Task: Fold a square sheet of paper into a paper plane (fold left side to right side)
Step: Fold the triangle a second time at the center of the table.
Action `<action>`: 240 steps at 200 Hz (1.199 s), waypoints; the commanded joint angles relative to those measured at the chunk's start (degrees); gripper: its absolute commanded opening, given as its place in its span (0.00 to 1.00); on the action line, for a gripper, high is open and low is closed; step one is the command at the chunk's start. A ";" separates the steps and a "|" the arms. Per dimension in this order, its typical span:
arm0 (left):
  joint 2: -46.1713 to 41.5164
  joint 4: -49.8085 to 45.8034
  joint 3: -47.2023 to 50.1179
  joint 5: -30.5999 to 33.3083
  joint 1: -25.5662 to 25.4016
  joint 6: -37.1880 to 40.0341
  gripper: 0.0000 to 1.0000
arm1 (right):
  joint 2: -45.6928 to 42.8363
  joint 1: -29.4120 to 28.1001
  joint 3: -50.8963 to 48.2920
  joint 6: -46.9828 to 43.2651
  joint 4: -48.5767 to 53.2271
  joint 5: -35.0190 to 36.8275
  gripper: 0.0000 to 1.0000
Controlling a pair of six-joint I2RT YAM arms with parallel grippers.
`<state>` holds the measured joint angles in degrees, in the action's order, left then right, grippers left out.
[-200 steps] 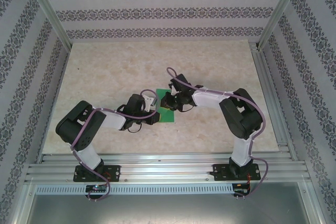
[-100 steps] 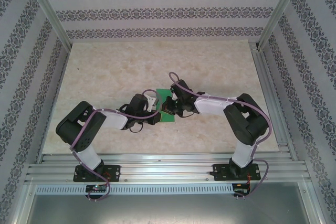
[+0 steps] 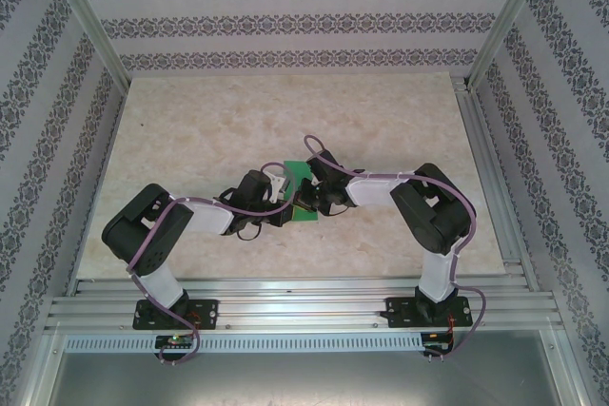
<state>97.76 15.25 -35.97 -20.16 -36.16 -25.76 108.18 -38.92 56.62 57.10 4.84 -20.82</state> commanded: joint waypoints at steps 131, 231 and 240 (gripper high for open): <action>2.54 -11.92 3.34 3.10 -1.64 1.83 0.00 | 0.84 7.68 2.09 -14.15 0.84 5.86 0.01; 1.82 -12.07 2.57 3.07 -1.88 1.76 0.00 | -10.01 7.98 0.84 -14.14 2.20 4.09 0.04; 1.82 -12.16 2.48 3.06 -1.97 1.69 0.00 | -10.23 6.06 -0.08 -12.26 0.93 3.50 0.03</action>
<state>97.47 15.11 -35.92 -18.70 -36.88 -25.32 101.27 -29.26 58.11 42.46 7.53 -16.93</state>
